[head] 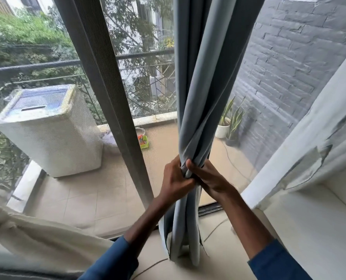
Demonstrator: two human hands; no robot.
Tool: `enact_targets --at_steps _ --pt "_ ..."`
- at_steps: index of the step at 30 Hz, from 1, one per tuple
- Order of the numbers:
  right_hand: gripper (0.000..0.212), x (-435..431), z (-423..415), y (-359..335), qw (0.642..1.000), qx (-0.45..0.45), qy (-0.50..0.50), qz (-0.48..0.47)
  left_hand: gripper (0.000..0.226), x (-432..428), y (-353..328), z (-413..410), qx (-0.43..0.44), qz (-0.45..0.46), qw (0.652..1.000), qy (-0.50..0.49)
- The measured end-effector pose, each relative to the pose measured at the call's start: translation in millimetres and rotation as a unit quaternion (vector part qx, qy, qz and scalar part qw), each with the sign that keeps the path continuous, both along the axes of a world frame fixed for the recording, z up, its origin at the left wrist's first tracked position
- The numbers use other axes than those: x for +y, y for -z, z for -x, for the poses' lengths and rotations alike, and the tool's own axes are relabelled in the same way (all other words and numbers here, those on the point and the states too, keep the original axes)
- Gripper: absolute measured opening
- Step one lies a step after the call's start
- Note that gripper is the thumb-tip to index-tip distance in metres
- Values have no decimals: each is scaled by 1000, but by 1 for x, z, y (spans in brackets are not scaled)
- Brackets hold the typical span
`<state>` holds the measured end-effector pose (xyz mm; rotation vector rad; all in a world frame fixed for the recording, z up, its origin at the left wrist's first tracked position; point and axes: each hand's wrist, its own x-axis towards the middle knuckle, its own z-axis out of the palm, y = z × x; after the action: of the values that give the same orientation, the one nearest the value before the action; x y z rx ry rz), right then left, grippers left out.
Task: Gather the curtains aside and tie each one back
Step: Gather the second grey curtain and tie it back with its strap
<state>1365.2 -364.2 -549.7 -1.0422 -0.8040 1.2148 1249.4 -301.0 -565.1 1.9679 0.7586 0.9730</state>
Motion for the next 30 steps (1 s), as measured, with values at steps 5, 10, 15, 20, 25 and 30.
enact_targets --at_steps 5,10,15,20,25,30 --pt "67 -5 -8 5 997 69 -26 -17 13 1 3 0 -15 14 1000 -6" --pt "46 2 -13 15 948 296 111 41 12 15 3 7 -42 40 998 -33" --pt "19 -8 -18 18 935 275 224 -6 11 29 1 8 -17 60 991 -118" --pt "19 -30 -10 12 950 143 263 -85 34 41 -4 5 82 49 983 -157" --pt "30 -38 27 21 933 -118 308 -145 46 53 -16 -8 235 93 959 -129" --pt "31 -41 61 38 945 -155 246 -154 76 57 -36 -17 350 96 926 -106"
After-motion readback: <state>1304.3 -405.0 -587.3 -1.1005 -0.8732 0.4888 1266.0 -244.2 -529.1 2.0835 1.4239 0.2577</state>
